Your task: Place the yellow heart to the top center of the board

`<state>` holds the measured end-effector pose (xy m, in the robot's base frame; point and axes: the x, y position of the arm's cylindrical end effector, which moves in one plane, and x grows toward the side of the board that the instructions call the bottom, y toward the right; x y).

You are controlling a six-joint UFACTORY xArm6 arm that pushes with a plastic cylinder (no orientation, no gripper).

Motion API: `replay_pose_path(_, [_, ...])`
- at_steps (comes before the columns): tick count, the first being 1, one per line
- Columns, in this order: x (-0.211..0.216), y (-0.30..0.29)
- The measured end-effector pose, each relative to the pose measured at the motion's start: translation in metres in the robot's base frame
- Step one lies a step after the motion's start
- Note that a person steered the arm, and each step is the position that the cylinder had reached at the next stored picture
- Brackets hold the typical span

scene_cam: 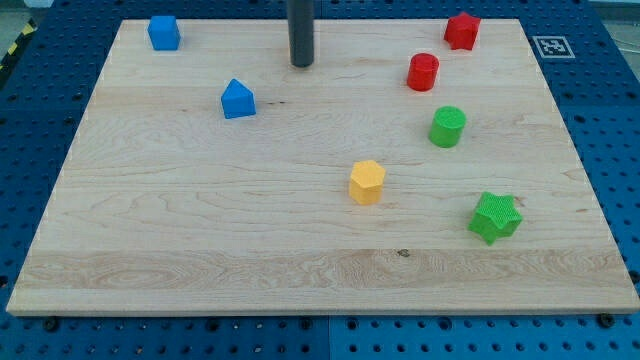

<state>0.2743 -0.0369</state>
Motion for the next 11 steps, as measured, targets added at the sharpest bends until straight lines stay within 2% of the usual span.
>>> replay_pose_path(1, [-0.004, 0.005])
replay_pose_path(3, [-0.003, 0.053])
replay_pose_path(6, [-0.039, 0.015])
replay_pose_path(7, [-0.039, 0.005])
replay_pose_path(8, [-0.017, 0.022])
replay_pose_path(9, [0.008, 0.0])
replay_pose_path(10, [0.006, -0.038])
replay_pose_path(11, [-0.017, -0.037])
